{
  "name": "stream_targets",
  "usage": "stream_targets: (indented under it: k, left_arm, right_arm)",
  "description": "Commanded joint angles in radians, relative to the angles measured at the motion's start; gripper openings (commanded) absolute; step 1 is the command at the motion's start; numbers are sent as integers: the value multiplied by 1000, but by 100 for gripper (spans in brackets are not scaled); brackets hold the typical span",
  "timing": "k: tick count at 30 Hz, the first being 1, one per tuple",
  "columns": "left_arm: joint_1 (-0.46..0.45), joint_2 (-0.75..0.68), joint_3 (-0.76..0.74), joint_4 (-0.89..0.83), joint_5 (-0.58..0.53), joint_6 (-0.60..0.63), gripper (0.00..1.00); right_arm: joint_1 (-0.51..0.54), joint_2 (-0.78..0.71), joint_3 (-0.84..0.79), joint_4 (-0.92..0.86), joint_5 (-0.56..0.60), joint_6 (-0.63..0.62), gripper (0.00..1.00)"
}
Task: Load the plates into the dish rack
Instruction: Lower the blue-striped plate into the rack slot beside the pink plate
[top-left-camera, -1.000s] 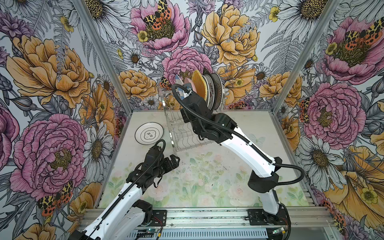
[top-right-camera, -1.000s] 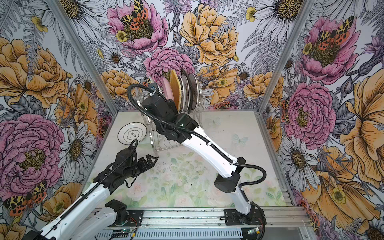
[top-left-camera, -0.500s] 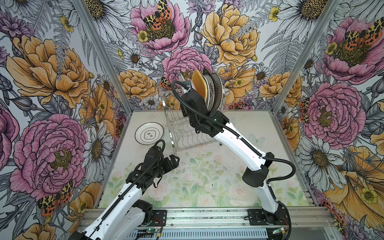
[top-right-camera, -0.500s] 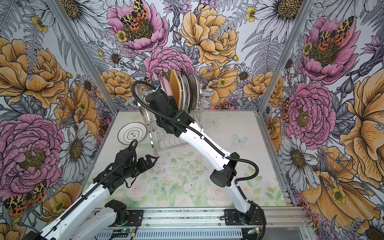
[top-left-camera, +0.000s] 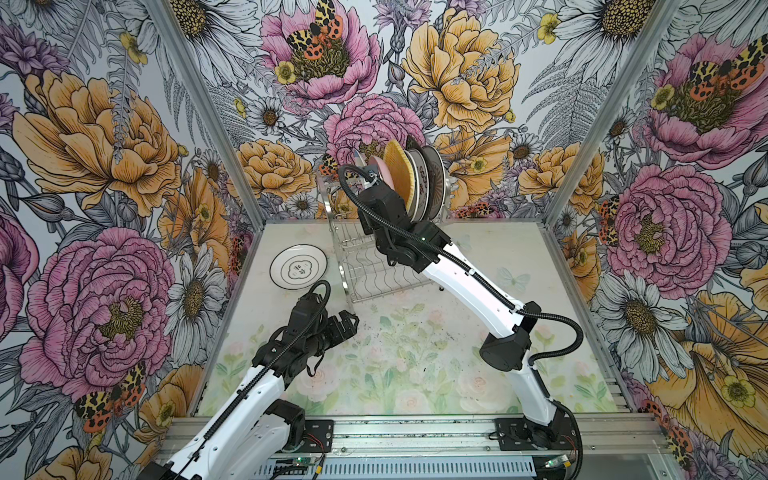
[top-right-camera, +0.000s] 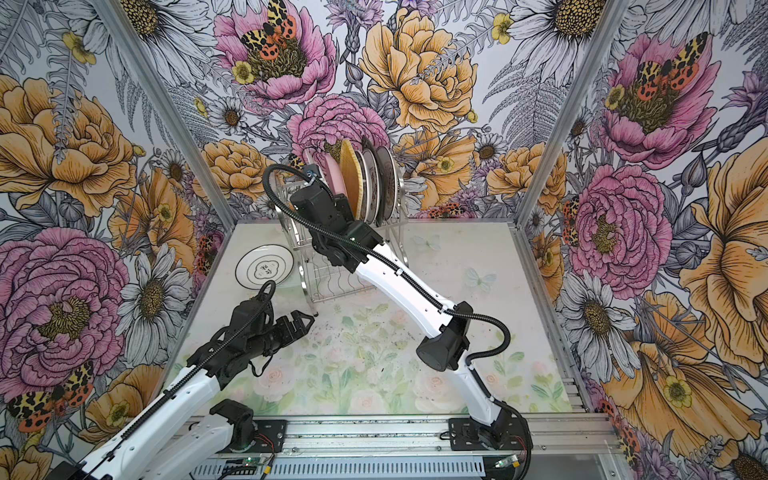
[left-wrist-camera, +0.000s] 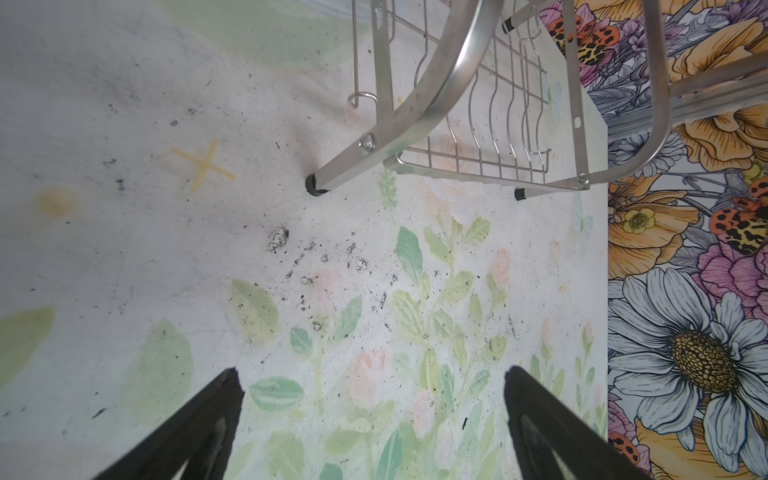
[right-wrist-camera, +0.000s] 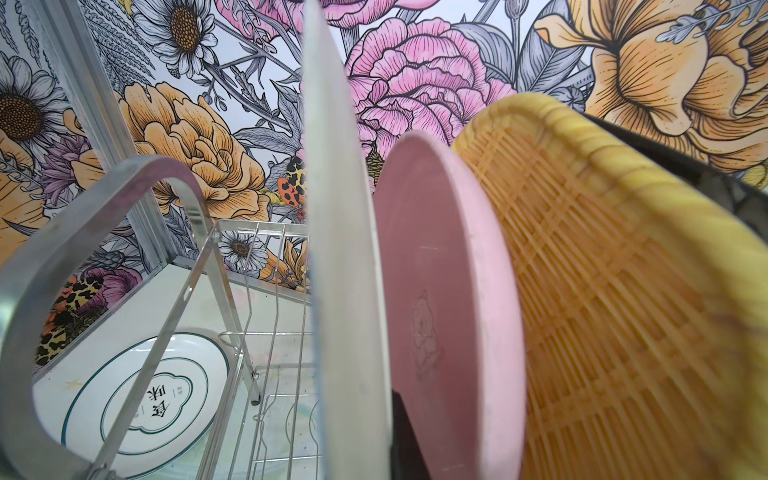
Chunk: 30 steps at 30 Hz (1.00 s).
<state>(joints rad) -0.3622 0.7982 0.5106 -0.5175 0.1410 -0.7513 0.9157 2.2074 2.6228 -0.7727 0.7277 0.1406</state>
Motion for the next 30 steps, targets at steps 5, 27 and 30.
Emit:
stream_targets:
  k: [5,27,30]
  left_arm:
    - [9,-11,-7,1,-25,1,99]
    - [3,-19,-4,1,-31,-13,99]
    - [3,-20,-3,1,-29,-14,99]
  right_arm:
    - [-15,8,4,46,-19,25,0]
    - [-15,-54,-59,44,-19,20,25]
    - [-15,-75,-69,44,-13,17,27]
